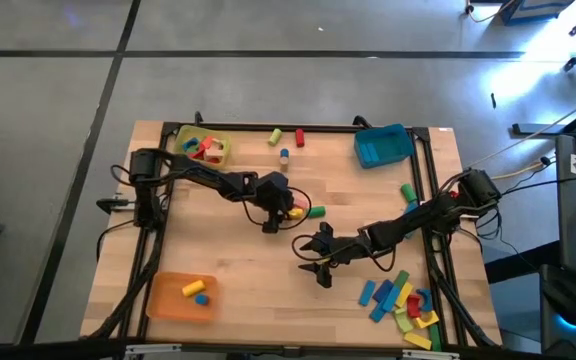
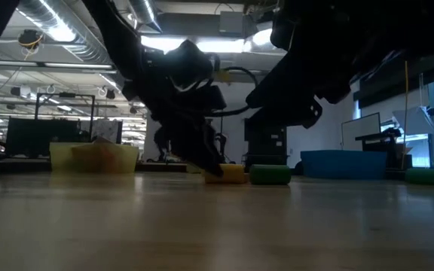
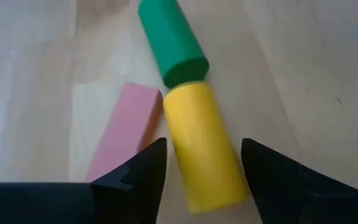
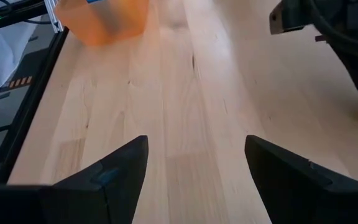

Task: Sort blocks by size
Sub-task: Put the yellow cylindrical block into the light orange bin

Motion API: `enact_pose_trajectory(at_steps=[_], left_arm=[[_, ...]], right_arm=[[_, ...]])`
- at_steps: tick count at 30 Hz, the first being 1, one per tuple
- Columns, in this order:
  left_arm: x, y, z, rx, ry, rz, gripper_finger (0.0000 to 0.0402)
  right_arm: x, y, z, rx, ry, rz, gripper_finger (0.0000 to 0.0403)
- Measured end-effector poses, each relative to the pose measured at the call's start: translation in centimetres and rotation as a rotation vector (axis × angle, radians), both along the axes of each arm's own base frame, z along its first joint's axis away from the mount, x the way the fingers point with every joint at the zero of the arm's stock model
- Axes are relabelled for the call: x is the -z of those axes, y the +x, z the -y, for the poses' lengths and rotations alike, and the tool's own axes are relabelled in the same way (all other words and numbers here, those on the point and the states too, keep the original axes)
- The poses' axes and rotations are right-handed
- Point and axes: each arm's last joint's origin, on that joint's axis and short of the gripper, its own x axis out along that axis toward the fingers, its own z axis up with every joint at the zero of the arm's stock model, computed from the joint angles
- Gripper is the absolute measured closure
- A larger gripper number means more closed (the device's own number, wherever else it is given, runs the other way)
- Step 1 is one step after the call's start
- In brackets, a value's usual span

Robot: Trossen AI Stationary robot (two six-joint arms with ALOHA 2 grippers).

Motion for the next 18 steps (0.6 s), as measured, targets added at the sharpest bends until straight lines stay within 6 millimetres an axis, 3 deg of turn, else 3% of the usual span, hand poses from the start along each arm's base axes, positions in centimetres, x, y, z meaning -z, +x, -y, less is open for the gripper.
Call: enact_pose_trajectory(at_steps=[8, 11, 15, 18], left_arm=[[0.9, 0.2, 0.3, -0.006, -0.032, -0.017, 0.0276], [0.9, 0.2, 0.6, -0.006, -0.034, -0.019, 0.0281], [-0.2, -0.2, 1.7, -0.022, -0.034, -0.044, 0.0281], [-2.2, -0.8, 2.9, -0.044, -0.012, -0.039, 0.0281]], right_arm=[[0.1, -0.1, 0.0, 0.000, -0.005, -0.010, 0.0132], [0.2, -0.1, 0.0, 0.000, -0.008, -0.018, 0.0132], [0.1, -0.1, 0.0, 0.000, -0.008, -0.018, 0.0132], [0.2, -0.1, 0.0, 0.000, -0.009, -0.020, 0.0132]])
